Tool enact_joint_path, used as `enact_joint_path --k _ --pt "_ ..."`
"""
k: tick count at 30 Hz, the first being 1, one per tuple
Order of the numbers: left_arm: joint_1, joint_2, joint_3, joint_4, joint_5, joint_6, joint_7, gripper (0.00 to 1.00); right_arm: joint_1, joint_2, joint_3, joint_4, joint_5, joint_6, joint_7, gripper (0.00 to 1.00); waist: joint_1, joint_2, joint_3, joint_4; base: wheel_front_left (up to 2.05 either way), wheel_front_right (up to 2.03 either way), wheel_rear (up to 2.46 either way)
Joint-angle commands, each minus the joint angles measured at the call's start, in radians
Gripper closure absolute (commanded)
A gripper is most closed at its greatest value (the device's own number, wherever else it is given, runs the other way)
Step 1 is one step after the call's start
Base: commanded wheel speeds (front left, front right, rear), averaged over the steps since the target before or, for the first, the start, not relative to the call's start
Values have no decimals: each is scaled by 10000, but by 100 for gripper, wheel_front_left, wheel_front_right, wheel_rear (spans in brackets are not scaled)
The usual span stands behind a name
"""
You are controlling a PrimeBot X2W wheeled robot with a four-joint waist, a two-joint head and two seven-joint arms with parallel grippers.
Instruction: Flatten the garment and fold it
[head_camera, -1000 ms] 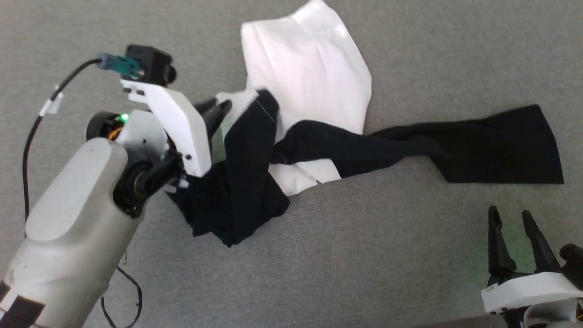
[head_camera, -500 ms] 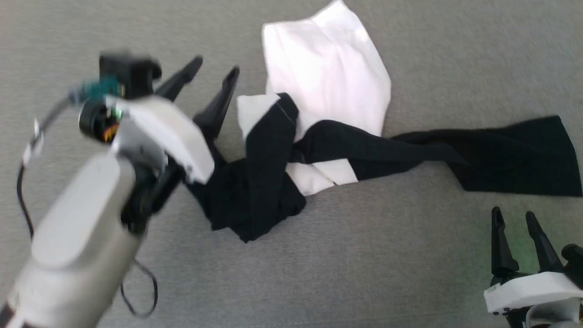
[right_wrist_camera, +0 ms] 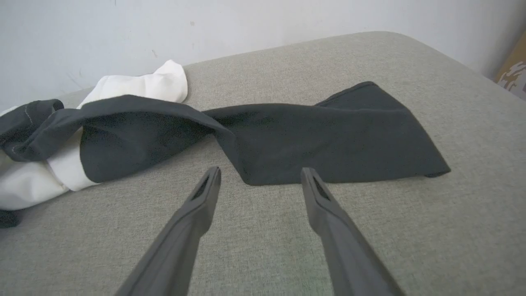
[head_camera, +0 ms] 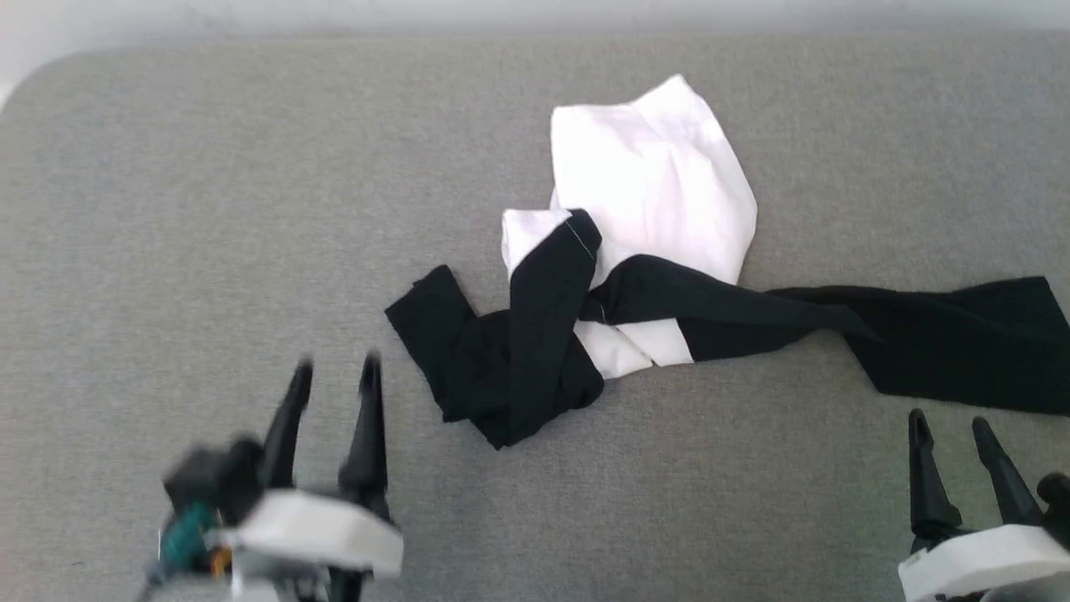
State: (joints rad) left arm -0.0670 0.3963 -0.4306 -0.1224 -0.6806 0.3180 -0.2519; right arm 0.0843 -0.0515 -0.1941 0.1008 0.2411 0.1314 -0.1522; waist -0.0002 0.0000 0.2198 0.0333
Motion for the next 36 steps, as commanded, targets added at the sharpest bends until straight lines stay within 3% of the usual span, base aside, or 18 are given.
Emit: enact_joint_path --k 1,4,9,13,18,23,29,32,33,34,36 --pt "306 -120 109 29 167 145 -70 0 104 13 -41 -88 -84 -7 38 0 2 0 -236 183 0 0 0" --pt "1094 -460 317 137 648 276 -91 0 216 13 -99 -383 -297 -7 253 0 2 0 -376 350 0 0 0" --pt "1668 -1146 844 197 924 -292 -96 0 15 13 -120 -1339 -1241 -7 1048 0 2 0 -502 694 0 0 0" --pt "1619 -1434 1159 342 1145 -803 -97 0 -470 -48 400 -2039 -2066 -7 2474 0 2 0 -420 888 0 0 0" --pt "1446 -1815 1336 517 1386 -1268 -98 0 -1066 -1614 1388 -2009 -1788 -7 4912 0 2 0 -72 1165 0 0 0" --pt "1240 -2211 1485 650 1572 -1632 -98 0 -1831 -3144 1944 -1947 -911 -7 6243 0 2 0 361 1540 0 0 0" --pt "1081 -2645 1601 869 1804 -1997 -98 0 -2447 -3999 2286 -1855 -292 -7 6918 0 2 0 736 1961 0 0 0" --pt "986 -2812 1694 981 1896 -2150 -98 0 -2514 -4092 2482 -1571 -57 -7 7042 0 2 0 845 2125 0 0 0" --pt "968 -2863 1730 1009 1923 -2189 -98 0 -2519 -4055 2552 -1451 82 -7 7095 65 2 0 871 2161 0 0 0" --pt "960 -2909 1761 1035 1943 -2229 -98 0 -2524 -4032 2610 -1339 198 -7 7165 100 2 0 892 2186 0 0 0" --pt "958 -2974 1816 1092 2000 -2292 -98 0 -2570 -3995 2676 -1223 391 -7 7252 100 2 0 907 2194 0 0 0"
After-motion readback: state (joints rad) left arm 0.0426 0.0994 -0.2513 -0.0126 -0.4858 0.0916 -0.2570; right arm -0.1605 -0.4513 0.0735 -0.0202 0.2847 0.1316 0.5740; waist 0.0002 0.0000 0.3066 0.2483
